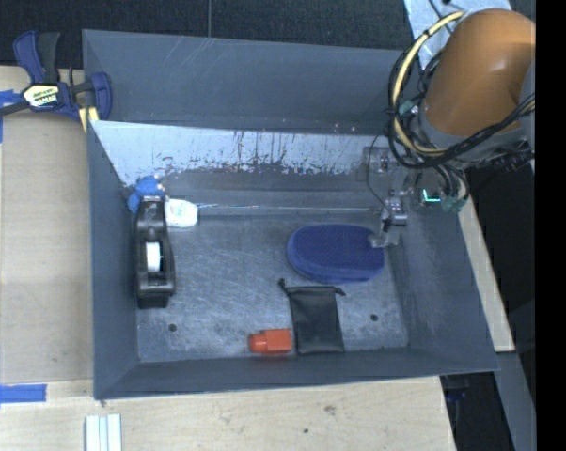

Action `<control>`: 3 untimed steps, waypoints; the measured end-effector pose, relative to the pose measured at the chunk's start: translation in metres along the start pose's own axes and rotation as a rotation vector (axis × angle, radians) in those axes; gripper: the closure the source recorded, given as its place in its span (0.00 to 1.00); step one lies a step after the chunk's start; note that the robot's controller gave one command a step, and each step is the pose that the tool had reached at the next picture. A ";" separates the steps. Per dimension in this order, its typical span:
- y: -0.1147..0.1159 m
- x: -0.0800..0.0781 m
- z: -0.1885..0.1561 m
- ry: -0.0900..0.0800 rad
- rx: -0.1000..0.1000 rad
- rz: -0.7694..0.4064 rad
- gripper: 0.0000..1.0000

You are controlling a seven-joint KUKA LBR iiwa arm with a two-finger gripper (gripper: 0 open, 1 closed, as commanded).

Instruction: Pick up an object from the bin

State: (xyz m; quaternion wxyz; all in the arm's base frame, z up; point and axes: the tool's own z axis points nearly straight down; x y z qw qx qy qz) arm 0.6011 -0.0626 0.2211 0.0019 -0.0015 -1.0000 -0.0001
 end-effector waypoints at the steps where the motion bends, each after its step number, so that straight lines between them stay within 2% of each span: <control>1: 0.020 0.020 0.150 -0.012 0.002 -0.240 0.00; 2: 0.020 0.019 0.145 -0.016 0.004 -0.240 1.00; 3: 0.022 0.044 -0.012 -0.016 0.003 -0.219 1.00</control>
Offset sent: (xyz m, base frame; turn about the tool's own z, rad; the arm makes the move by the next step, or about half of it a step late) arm -0.0231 0.0213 -0.1504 -0.2423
